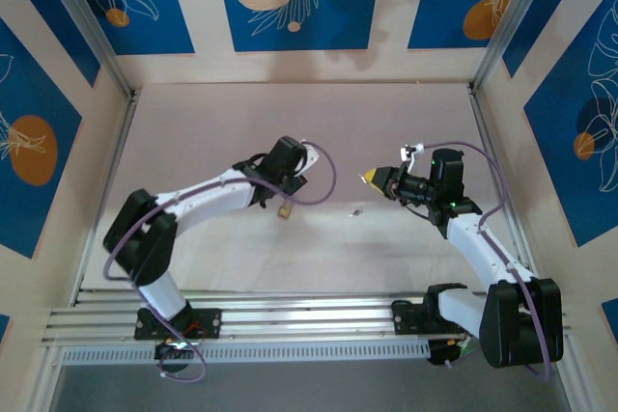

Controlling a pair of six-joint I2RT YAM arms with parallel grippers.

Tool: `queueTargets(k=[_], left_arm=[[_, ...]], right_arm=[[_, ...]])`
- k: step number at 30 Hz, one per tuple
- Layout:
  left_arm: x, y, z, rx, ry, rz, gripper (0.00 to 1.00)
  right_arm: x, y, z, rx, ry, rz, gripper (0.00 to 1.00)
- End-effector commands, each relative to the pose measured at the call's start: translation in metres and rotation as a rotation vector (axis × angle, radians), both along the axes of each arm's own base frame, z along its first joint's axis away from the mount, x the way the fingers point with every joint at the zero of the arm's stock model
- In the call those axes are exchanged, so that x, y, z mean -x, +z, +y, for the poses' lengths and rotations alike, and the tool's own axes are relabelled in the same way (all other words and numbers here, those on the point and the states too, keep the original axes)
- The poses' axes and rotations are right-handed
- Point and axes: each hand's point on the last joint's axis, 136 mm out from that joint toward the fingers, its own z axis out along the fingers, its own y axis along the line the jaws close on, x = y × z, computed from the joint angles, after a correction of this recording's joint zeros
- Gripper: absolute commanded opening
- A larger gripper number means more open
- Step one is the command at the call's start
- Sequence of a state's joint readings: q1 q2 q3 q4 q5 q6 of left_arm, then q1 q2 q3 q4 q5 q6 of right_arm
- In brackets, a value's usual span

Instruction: Unlock with the key

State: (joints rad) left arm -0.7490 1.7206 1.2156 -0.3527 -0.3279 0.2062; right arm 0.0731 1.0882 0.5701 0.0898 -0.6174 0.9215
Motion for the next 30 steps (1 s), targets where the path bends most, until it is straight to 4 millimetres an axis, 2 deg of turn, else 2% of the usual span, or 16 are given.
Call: queueTargets(k=[1, 5, 13, 17, 20, 22, 26, 30], left_arm=[[0.073, -0.054, 0.029, -0.045, 0.154, 0.517, 0.61], [0.082, -0.066, 0.032, -0.037, 0.204, 0.584, 0.61], [0.065, -0.076, 0.043, -0.098, 0.238, 0.574, 0.63], [0.043, -0.076, 0.022, -0.060, 0.198, 0.556, 0.71], [0.025, -0.077, 0.009, -0.066, 0.183, 0.538, 0.72], [0.015, -0.081, 0.008, -0.081, 0.190, 0.525, 0.72], [0.002, -0.089, 0.021, -0.121, 0.236, 0.501, 0.69], [-0.002, -0.088, 0.042, -0.125, 0.283, 0.487, 0.66]], right_arm=[[0.007, -0.004, 0.000, 0.013, 0.021, 0.001, 0.00], [0.008, -0.007, -0.003, 0.025, 0.014, 0.000, 0.00], [0.011, -0.010, -0.005, 0.027, 0.013, 0.000, 0.00], [0.011, -0.012, -0.006, 0.025, 0.010, 0.001, 0.00], [0.012, -0.013, -0.006, 0.023, 0.009, 0.002, 0.00], [0.014, -0.012, -0.006, 0.022, 0.008, 0.000, 0.00], [0.017, -0.009, -0.009, 0.029, 0.002, -0.005, 0.00], [0.018, -0.009, -0.011, 0.030, -0.001, -0.005, 0.00]])
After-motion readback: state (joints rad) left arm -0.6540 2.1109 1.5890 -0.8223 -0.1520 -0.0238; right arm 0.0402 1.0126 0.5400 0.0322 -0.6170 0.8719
